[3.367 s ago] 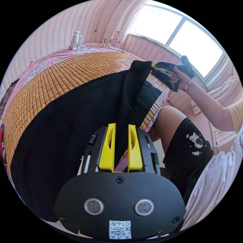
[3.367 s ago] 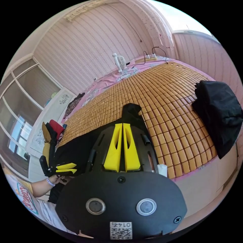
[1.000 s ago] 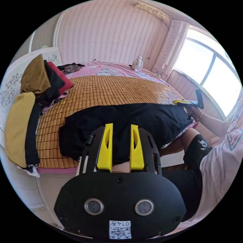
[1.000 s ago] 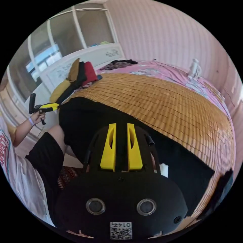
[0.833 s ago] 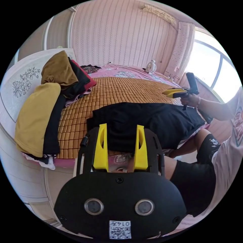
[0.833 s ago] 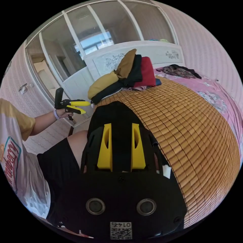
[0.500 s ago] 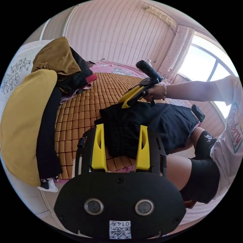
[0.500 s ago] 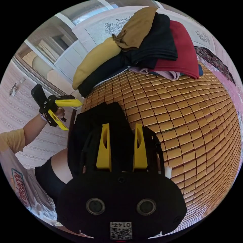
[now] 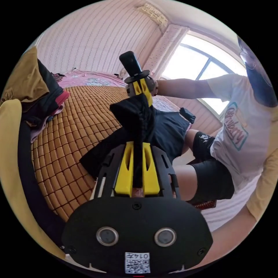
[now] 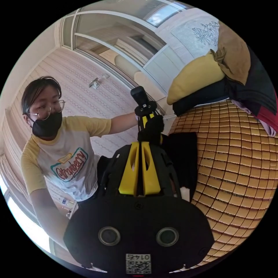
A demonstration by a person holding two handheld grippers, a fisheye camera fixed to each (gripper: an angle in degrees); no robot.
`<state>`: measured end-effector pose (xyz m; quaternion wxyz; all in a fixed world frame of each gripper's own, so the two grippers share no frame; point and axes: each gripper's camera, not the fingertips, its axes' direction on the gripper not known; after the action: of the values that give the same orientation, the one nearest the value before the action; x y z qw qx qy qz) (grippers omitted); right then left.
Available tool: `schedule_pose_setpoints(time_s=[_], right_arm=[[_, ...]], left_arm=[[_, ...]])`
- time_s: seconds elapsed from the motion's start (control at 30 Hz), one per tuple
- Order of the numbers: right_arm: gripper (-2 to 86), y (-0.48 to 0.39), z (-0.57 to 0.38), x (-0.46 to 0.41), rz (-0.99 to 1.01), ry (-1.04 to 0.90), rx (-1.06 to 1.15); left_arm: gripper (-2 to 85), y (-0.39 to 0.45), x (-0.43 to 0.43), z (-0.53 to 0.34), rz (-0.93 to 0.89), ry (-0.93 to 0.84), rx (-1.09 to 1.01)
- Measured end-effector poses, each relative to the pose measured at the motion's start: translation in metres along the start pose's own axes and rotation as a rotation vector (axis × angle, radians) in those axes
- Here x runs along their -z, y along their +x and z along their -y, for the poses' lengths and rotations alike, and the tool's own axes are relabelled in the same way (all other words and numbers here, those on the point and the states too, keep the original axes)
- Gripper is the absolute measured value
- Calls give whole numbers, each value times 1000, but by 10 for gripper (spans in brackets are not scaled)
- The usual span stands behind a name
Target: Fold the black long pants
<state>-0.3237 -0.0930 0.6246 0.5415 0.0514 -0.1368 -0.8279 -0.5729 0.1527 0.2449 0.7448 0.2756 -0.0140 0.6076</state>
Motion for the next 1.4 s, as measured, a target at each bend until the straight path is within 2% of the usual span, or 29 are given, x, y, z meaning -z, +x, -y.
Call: schedule_pose_setpoints(time_s=[0.1, 0.27, 0.4, 0.57, 0.73, 0.9, 1.03, 1.13, 1.27, 1.4], right_arm=[[3, 21, 5, -19, -117, -25, -94], [3, 46, 24, -91, -336, -211, -164], [4, 61, 34, -146, -519, -296, -198], [5, 62, 29, -176, -609, -329, -173], [8, 41, 23, -165, -634, -161, -38], [17, 64, 23, -176, -629, -170, -148], [39, 62, 23, -174, -683, -149, -173], [38, 36, 14, -135, -739, -21, -201], [20, -25, -39, -67, -882, 188, -212], [16, -91, -140, -4, -1077, 283, -430]], left_arm=[[41, 17, 20, -17, 61, 28, 71], [40, 14, 19, -50, 202, -49, 476], [44, 12, 7, -65, 308, -106, 615], [64, 22, 15, -74, 322, 41, 686], [121, 25, 37, -76, 317, 140, 635], [166, 18, 37, -64, 370, 188, 681], [118, 6, 1, -42, 403, -21, 760], [58, 17, -8, -19, 455, -96, 677], [39, 15, -4, 25, 524, -86, 599], [51, -5, 8, 75, 687, 0, 598]])
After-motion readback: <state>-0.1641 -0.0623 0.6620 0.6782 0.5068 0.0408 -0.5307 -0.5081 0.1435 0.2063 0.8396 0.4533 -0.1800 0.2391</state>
